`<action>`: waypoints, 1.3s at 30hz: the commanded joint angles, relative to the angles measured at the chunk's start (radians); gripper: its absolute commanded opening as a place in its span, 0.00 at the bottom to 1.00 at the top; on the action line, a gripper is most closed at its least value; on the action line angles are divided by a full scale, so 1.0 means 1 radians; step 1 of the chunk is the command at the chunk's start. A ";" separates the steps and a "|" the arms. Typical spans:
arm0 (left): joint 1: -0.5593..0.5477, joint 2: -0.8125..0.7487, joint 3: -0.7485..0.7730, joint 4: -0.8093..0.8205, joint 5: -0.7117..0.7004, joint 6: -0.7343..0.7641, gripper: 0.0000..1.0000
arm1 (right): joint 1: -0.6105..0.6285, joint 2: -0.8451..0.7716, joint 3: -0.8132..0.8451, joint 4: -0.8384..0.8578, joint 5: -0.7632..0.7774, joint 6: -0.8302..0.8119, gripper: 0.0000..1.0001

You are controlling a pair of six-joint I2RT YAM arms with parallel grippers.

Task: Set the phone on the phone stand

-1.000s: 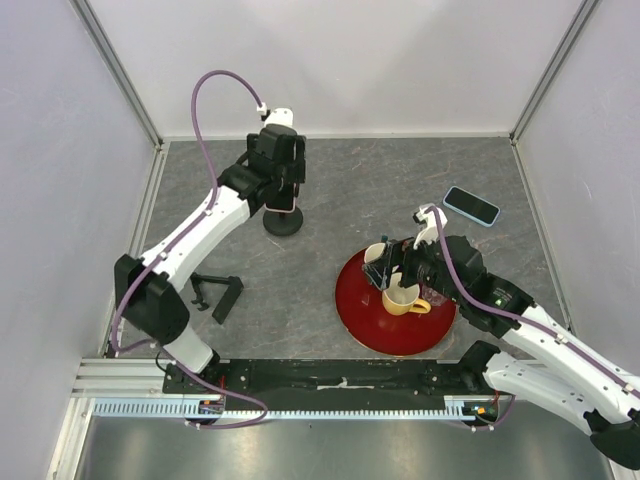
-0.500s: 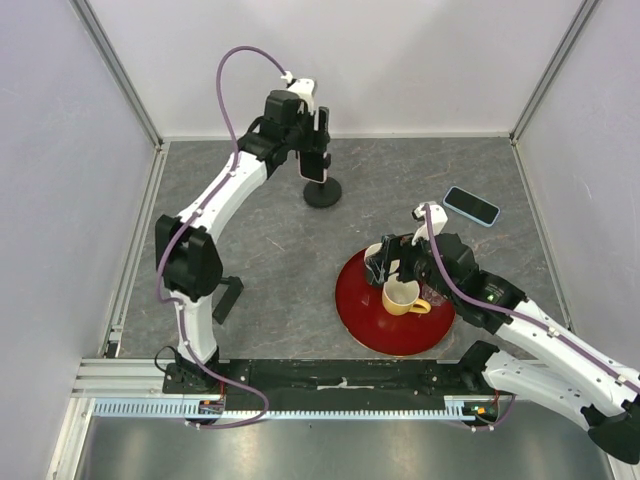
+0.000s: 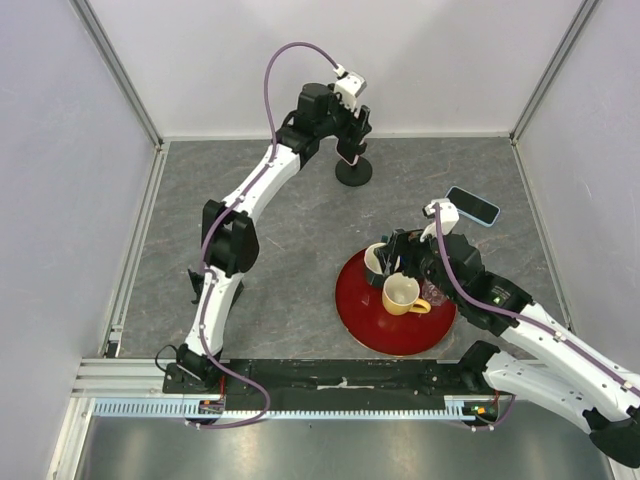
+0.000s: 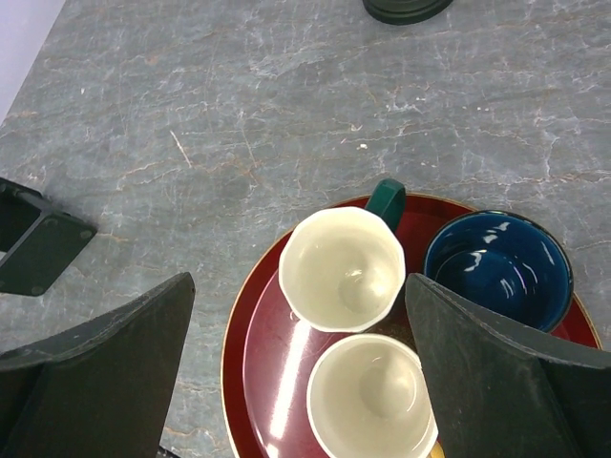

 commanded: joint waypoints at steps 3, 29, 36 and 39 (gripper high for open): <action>0.013 0.042 0.146 0.269 0.259 0.196 0.02 | -0.001 0.005 0.053 0.012 0.055 -0.005 0.98; 0.100 0.183 0.290 0.369 0.632 0.063 0.16 | 0.001 0.088 0.061 0.029 0.064 0.018 0.98; 0.097 0.171 0.292 0.374 0.603 0.018 0.86 | 0.001 0.083 0.058 0.029 0.058 0.017 0.98; 0.099 0.154 0.289 0.360 0.603 0.007 0.95 | -0.001 0.076 0.056 0.027 0.056 0.017 0.98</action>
